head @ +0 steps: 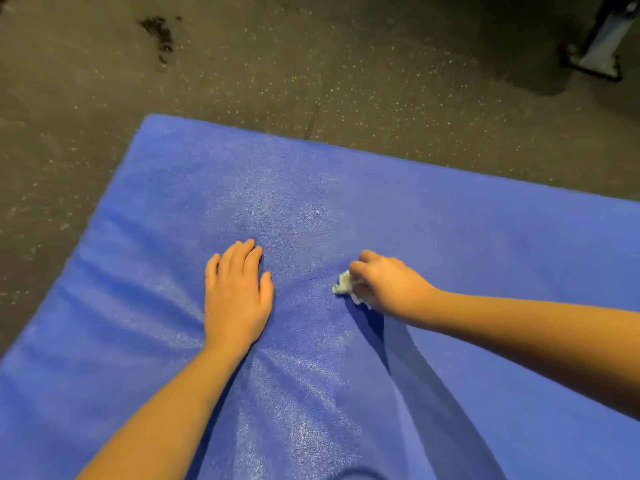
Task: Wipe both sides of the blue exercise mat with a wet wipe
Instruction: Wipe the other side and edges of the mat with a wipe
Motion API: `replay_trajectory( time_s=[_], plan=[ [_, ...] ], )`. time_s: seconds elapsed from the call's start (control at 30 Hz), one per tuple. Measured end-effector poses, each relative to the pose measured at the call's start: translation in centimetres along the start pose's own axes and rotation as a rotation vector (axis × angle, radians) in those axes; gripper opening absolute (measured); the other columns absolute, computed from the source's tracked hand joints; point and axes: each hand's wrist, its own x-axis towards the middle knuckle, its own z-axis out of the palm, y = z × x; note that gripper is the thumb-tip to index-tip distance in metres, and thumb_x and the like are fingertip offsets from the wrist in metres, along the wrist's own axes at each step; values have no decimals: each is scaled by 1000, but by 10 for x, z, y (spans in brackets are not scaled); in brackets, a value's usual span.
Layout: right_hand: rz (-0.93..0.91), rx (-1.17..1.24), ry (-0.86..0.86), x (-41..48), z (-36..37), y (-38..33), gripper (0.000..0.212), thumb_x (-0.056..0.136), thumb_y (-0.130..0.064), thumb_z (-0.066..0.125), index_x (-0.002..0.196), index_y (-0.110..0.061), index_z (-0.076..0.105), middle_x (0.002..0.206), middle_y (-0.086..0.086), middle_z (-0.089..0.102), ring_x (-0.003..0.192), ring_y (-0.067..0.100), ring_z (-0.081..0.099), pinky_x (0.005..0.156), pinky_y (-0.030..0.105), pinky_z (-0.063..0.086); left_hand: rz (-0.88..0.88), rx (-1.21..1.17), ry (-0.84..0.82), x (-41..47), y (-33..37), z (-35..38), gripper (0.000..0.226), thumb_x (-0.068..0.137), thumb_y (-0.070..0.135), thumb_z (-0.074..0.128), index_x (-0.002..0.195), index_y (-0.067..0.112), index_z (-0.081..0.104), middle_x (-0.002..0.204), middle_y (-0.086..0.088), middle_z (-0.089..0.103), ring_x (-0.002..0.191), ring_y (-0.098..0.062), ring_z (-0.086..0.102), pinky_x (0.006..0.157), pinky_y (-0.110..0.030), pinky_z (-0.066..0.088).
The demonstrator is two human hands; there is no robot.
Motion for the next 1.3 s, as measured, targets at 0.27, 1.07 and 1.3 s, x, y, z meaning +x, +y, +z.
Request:
replay_trajectory(
  time_s=[0.27,1.07,1.3],
  plan=[
    [-94,246,406,32,33,-39,13,77,-13,58,66,-8,54,70,11,53,49,33,51,40,31,38,1,-20,29,-1,-3,2,47,91,30,35,122,3,60,133,-12,57,126,-31,49,108,-53,33],
    [360,238,955,80,42,0,24,81,-9,45,62,-6,60,67,10,48,55,30,46,46,28,30,-128,26,186,44,29,26,50,91,28,31,127,5,57,136,-11,54,129,-35,45,109,-52,33],
    [24,213,767,85,37,-8,9,77,-2,63,69,-3,60,71,13,49,54,30,47,41,29,36,-139,35,207,40,29,31,51,92,31,32,129,6,56,139,-10,53,133,-33,41,111,-52,30]
  ],
)
